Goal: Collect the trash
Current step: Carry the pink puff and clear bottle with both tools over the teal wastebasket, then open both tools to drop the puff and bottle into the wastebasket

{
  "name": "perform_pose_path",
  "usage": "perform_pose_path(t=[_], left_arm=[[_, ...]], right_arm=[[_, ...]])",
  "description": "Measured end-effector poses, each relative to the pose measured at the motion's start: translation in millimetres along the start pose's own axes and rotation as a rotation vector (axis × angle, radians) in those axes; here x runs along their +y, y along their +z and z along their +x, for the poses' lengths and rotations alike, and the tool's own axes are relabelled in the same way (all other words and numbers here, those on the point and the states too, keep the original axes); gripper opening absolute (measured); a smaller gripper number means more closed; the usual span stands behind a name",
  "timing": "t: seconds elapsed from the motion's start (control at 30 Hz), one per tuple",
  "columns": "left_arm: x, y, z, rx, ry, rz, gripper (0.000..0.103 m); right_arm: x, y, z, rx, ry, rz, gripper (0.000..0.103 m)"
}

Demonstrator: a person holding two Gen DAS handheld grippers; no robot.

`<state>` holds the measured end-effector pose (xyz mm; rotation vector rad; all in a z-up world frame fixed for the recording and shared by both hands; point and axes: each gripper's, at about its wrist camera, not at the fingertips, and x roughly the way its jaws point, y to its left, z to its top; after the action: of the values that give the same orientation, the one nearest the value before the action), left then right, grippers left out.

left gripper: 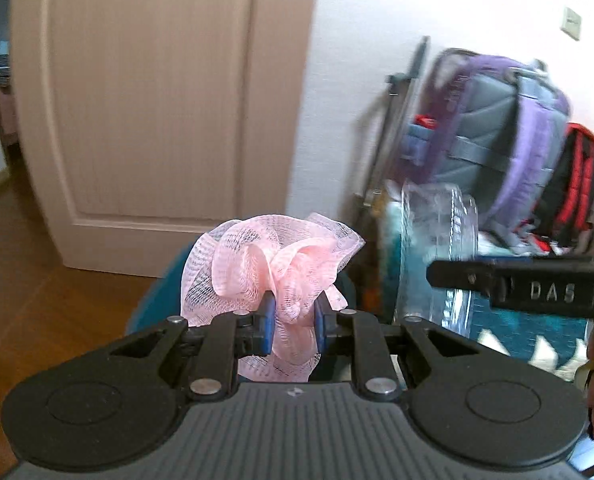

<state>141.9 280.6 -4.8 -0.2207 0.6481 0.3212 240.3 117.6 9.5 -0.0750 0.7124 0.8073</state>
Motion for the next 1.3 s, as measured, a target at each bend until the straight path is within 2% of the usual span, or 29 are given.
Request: perform_pose_path(t=[0.17, 0.3, 0.4, 0.63, 0.77, 0.87, 0.93, 1.07, 1.17, 1.3], left_arm=[[41.1, 5.4, 38.2, 0.064, 0.046, -0.008, 0.019], [64.3, 0.8, 71.8, 0.128, 0.055, -0.031, 0.019], [67.7, -6.8, 93.2, 0.162, 0.059, -0.022, 0.019], [63.3, -22.5, 122.6, 0.247, 0.036, -0.034, 0.019], [62.5, -26.5, 131.8, 0.285, 0.029, -0.056, 0.023], [63.0, -26.3, 129.9, 0.292, 0.039, -0.079, 0.042], [59.3, -26.5, 128.2, 0.280, 0.047, -0.090, 0.060], [53.2, -24.5, 109.5, 0.244, 0.039, -0.079, 0.062], [44.6, -22.0, 94.8, 0.223, 0.042, -0.074, 0.069], [27.9, -18.7, 72.2, 0.187, 0.027, -0.063, 0.070]], right_arm=[[32.6, 15.8, 57.5, 0.002, 0.006, -0.055, 0.044], [42.9, 11.9, 100.2, 0.040, -0.005, -0.069, 0.045], [43.1, 1.3, 124.6, 0.094, -0.017, -0.086, 0.046], [35.7, -24.8, 146.3, 0.210, -0.036, -0.112, 0.049], [29.3, -33.5, 143.2, 0.217, -0.037, -0.085, 0.051], [30.8, -34.8, 133.5, 0.218, -0.031, -0.066, 0.055], [30.9, -35.0, 126.1, 0.202, -0.031, -0.071, 0.056], [25.6, -34.4, 101.4, 0.144, -0.026, -0.072, 0.057], [18.9, -36.6, 76.1, 0.105, -0.011, -0.071, 0.058], [7.4, -42.4, 42.5, 0.051, 0.030, -0.057, 0.064]])
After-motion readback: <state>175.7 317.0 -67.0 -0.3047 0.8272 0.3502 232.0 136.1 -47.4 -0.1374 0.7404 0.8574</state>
